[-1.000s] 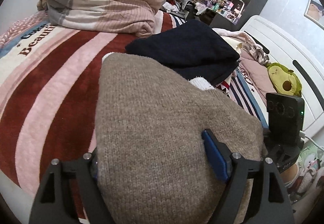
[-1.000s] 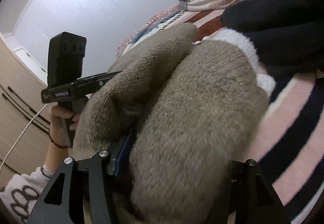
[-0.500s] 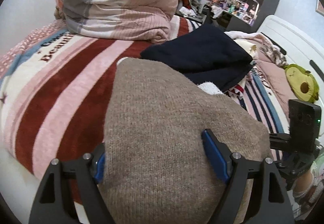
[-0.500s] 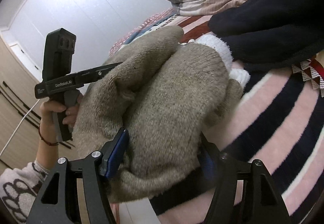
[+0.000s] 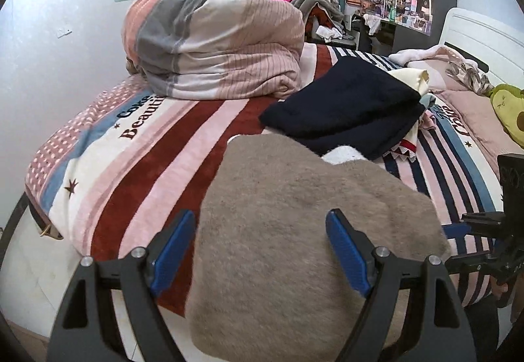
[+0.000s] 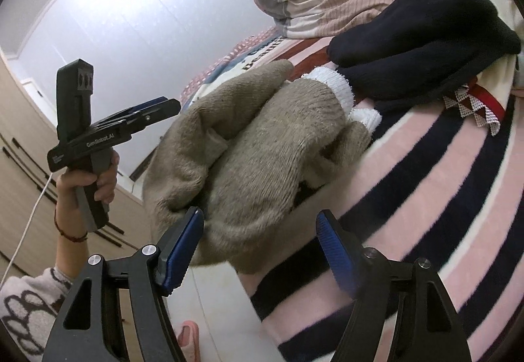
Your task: Fold small clothes
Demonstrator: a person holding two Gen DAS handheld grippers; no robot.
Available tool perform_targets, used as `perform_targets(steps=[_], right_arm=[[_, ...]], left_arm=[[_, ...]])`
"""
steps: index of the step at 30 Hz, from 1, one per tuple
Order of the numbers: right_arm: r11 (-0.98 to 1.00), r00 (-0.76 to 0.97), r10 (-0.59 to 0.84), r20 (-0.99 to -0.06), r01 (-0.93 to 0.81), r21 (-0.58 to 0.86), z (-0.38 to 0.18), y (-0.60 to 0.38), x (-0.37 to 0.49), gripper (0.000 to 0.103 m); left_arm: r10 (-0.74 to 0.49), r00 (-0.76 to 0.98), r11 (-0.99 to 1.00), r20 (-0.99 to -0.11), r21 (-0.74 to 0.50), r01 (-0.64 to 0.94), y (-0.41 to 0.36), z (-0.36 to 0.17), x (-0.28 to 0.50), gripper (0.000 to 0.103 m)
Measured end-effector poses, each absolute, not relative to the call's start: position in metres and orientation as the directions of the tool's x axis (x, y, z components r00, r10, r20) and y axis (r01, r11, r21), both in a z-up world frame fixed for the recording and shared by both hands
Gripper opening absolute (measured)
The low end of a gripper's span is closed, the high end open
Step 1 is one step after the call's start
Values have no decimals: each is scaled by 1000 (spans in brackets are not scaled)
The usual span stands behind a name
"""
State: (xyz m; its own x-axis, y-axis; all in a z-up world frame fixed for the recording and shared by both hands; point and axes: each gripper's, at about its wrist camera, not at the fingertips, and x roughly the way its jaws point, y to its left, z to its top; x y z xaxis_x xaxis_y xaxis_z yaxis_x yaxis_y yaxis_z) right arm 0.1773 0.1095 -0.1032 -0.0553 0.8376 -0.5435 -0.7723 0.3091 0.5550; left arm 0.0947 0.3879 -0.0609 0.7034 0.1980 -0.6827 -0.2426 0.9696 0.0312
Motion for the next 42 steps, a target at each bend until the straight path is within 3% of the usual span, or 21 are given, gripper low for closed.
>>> perform_targets(steps=[13,23,27,33,37,42], right_arm=[[411,120,826,-551,-797,442,-86,35,140,77],[555,343,783,-519,-763,332,-74,-40,109,82],[665,504,716,-484,-704,251,-62,-84,89,83],[784,682,602,-415,-604,145,-47,-135,58,93],[842,770,528,-358,-529,103,-40,-159,42,102],[874,817,480,-319,-476,97,-36,-176,36,102]], left_arm=[[221,775,971,-592,61,-231,289,-37,61,88],[195,868,979,-457,45,-197,187,-21,44,96],[167,904,985,-393,24,-172,144,-16,40,98],[147,938,989,-315,31,-144,85,-14,33,102],[142,943,990,-302,63,-129,63,-17,31,102],[125,946,992,-300,71,-109,46,-19,27,102]])
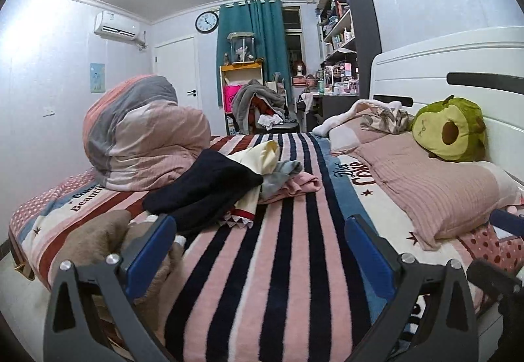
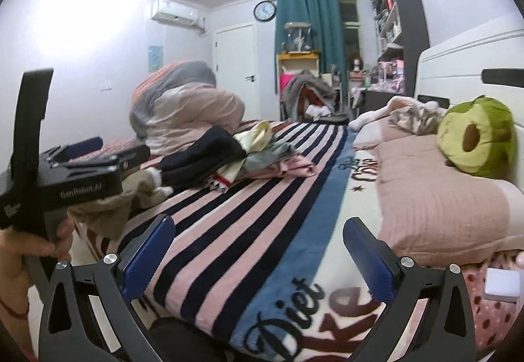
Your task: Fold small clothes
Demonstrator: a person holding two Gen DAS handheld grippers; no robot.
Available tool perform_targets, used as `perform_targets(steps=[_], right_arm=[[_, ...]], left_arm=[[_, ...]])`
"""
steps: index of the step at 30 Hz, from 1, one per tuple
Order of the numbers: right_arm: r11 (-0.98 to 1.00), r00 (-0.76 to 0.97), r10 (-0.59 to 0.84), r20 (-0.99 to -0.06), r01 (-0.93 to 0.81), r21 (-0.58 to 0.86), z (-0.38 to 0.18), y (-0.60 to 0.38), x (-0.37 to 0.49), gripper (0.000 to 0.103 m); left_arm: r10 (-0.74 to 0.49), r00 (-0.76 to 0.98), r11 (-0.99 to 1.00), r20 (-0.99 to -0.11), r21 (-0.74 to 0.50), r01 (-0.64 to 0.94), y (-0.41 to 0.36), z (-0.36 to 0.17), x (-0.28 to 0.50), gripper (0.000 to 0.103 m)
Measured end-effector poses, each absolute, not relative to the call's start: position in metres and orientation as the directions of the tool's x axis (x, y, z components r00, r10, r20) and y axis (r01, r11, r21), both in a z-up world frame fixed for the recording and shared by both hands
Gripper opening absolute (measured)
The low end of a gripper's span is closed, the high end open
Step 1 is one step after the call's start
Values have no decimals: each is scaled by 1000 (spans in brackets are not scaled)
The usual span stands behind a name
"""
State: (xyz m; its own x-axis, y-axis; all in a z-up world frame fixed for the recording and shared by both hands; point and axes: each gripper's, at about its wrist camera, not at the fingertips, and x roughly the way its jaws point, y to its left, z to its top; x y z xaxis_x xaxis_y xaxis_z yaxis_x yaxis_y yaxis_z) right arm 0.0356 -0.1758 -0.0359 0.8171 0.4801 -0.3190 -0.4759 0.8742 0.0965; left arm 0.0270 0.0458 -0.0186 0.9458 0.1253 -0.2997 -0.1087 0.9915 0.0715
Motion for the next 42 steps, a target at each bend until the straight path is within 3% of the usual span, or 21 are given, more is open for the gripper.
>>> perform_targets(steps=[42], right_arm=[[879,830,472,-297,-467,92,-34,-185,31,102]], left_arm=[[122,950,992,-286,73,-105,41,-21,25,102]])
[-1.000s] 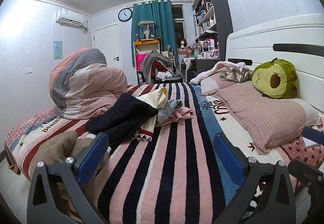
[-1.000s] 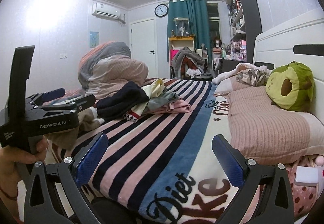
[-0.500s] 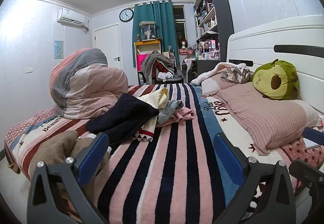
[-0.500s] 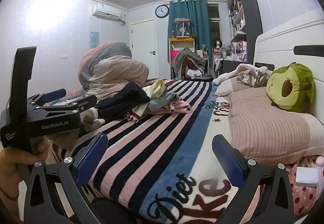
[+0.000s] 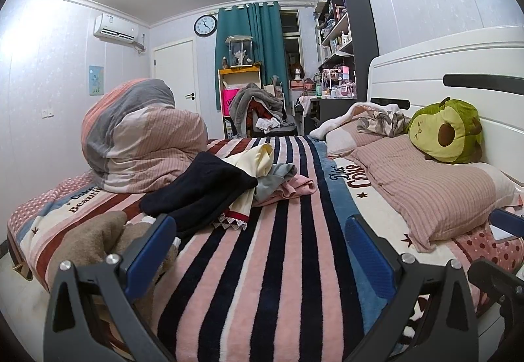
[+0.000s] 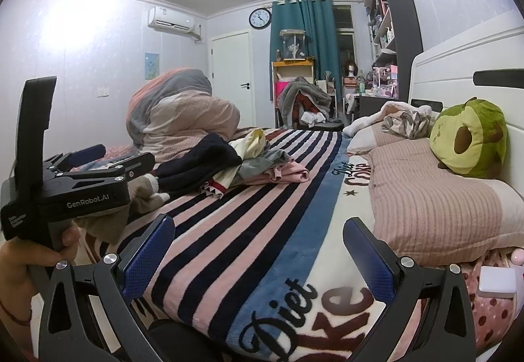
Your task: Fold small clothes
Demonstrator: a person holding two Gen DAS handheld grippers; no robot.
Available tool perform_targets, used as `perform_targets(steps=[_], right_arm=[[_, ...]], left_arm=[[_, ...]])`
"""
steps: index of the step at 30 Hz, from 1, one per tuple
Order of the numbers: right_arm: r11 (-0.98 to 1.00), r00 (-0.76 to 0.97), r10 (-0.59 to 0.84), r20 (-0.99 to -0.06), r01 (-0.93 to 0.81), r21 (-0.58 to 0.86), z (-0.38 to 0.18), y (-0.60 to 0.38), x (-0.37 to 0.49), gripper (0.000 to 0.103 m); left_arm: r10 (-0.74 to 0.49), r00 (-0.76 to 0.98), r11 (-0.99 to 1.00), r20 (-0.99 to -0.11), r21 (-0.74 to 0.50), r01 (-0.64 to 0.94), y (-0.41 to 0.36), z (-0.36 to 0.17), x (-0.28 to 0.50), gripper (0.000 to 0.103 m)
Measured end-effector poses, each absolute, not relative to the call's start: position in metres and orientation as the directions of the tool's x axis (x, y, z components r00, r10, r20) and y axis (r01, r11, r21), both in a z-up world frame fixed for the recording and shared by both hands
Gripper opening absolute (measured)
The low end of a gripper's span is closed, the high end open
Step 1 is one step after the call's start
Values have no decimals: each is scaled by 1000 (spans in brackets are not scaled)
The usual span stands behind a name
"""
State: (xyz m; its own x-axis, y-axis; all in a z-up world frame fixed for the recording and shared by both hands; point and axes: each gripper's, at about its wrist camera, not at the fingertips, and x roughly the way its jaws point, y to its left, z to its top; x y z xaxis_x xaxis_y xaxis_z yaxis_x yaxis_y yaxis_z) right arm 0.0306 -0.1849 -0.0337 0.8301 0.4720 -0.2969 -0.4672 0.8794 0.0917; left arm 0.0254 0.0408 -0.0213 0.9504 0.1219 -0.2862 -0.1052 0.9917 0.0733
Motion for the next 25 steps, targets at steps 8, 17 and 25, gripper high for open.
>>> perform_targets(steps=[8,17,25], right_arm=[[879,830,473,-296,-468,93,-34,-185,30,102],[881,833,470,-293,-462,100,-34,-185,27,102],[880,832,472,-291,-463,102,-34,-185,27,102]], left_arm=[[126,951,991,-283,68,-112,41,-21,23,102],[131,951,991,-280,65,-117,39,-20,21,102],[119,951,993,-286,57,-107,40,-19,20,102]])
